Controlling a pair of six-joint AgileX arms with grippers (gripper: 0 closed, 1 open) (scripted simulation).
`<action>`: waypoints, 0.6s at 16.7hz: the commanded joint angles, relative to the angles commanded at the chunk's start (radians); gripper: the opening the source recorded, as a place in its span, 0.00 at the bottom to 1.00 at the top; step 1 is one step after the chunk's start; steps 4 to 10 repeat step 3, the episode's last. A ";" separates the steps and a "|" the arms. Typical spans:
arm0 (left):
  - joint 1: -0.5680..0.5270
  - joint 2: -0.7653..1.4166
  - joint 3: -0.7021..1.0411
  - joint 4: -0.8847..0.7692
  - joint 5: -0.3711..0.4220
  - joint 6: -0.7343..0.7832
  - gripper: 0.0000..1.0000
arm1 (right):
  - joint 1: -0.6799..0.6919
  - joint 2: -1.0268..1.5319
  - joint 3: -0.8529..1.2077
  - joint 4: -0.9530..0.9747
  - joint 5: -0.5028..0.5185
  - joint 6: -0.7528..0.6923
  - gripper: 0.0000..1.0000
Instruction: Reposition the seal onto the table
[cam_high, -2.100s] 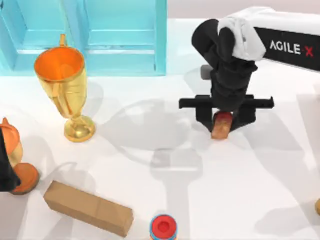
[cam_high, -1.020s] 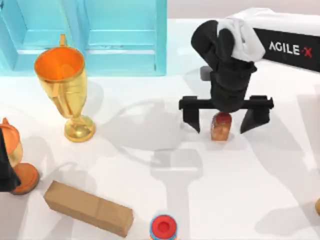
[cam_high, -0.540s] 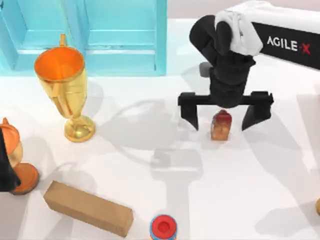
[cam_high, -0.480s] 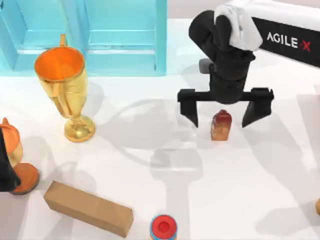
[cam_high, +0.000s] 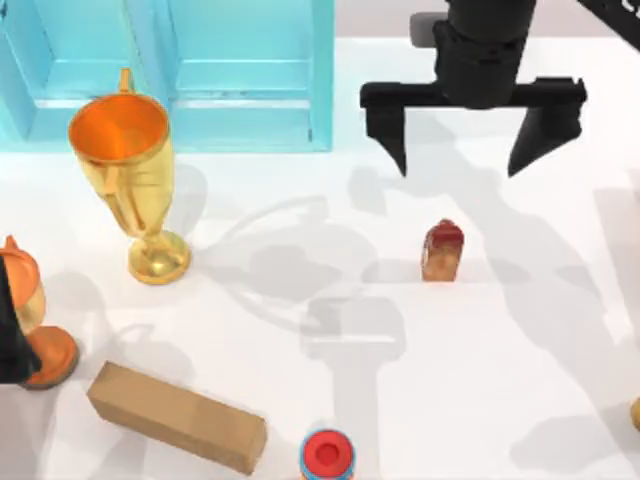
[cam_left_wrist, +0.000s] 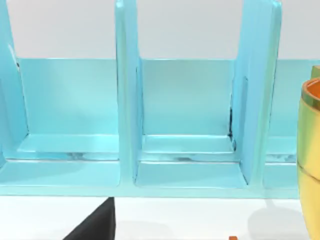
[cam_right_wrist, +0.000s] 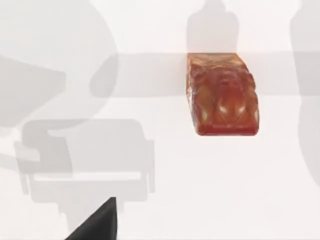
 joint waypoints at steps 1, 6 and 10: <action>0.000 0.000 0.000 0.000 0.000 0.000 1.00 | -0.002 -0.006 0.025 -0.024 0.000 -0.002 1.00; 0.000 0.000 0.000 0.000 0.000 0.000 1.00 | -0.003 -0.011 0.042 -0.041 0.000 -0.003 1.00; 0.000 0.000 0.000 0.000 0.000 0.000 1.00 | -0.003 -0.011 0.042 -0.041 0.000 -0.003 1.00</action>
